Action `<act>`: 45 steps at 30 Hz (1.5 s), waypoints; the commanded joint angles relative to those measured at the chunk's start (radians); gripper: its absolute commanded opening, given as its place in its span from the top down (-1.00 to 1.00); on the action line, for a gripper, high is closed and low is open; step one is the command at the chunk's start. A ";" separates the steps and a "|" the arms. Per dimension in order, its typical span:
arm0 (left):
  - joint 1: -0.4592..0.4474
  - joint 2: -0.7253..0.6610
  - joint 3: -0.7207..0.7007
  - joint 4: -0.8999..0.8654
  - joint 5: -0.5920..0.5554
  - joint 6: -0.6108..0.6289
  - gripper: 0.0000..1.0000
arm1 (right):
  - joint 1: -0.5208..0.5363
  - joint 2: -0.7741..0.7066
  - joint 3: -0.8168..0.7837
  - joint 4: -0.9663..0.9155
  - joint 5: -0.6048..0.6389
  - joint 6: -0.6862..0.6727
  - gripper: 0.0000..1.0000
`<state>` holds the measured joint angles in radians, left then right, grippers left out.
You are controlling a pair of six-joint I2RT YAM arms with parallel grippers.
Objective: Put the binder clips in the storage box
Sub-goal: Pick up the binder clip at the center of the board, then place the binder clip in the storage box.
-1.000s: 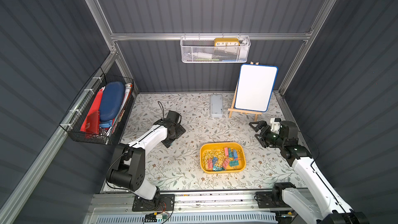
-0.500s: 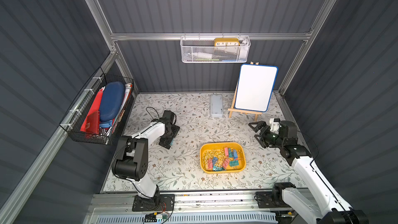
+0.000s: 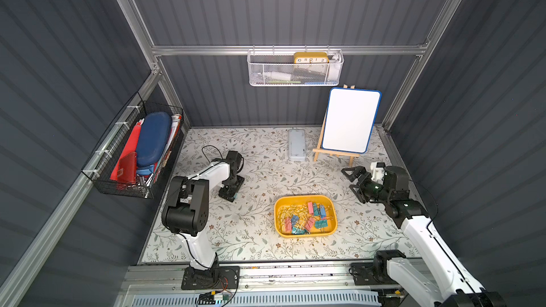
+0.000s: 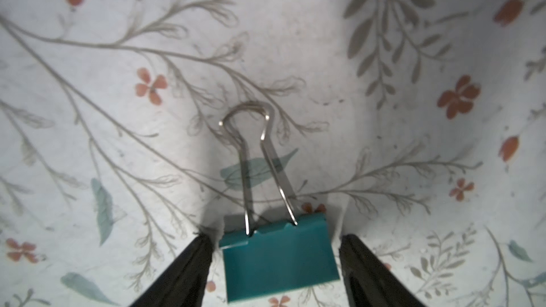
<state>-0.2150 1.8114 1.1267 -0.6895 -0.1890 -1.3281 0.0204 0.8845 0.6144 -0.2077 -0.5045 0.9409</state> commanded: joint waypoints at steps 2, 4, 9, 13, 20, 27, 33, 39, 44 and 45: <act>0.012 0.043 -0.008 -0.025 -0.049 0.017 -0.17 | -0.004 -0.006 -0.001 -0.008 0.000 -0.016 -0.98; 0.012 0.056 -0.007 -0.024 -0.041 0.026 0.05 | -0.004 -0.005 -0.001 -0.010 -0.002 -0.017 -0.98; 0.012 0.033 -0.015 -0.013 -0.026 0.039 0.23 | -0.003 -0.014 0.001 -0.018 0.009 -0.020 -0.98; 0.010 -0.035 -0.021 0.039 0.000 0.139 0.35 | -0.004 -0.014 0.000 -0.017 0.010 -0.020 -0.98; -0.081 -0.255 -0.030 0.149 0.126 0.352 0.28 | -0.003 0.000 -0.001 0.002 0.023 -0.014 -0.98; -0.272 -0.364 0.046 0.129 0.138 0.426 0.17 | -0.004 0.046 0.009 0.034 -0.006 -0.002 -0.98; -0.511 -0.394 0.033 0.137 0.123 0.376 0.30 | -0.003 0.071 0.021 0.032 -0.013 -0.005 -0.98; -0.710 -0.431 -0.016 0.240 0.125 0.326 0.23 | -0.002 0.092 0.027 0.052 -0.013 0.005 -0.98; -0.815 -0.410 -0.050 0.288 0.148 0.333 0.21 | -0.003 0.105 0.033 0.051 -0.023 0.003 -0.98; -0.830 -0.394 -0.055 0.285 0.146 0.336 0.21 | -0.004 0.104 0.032 0.048 -0.022 0.001 -0.98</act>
<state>-1.0134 1.4059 1.0950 -0.4332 -0.0517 -0.9863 0.0204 0.9890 0.6182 -0.1719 -0.5129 0.9455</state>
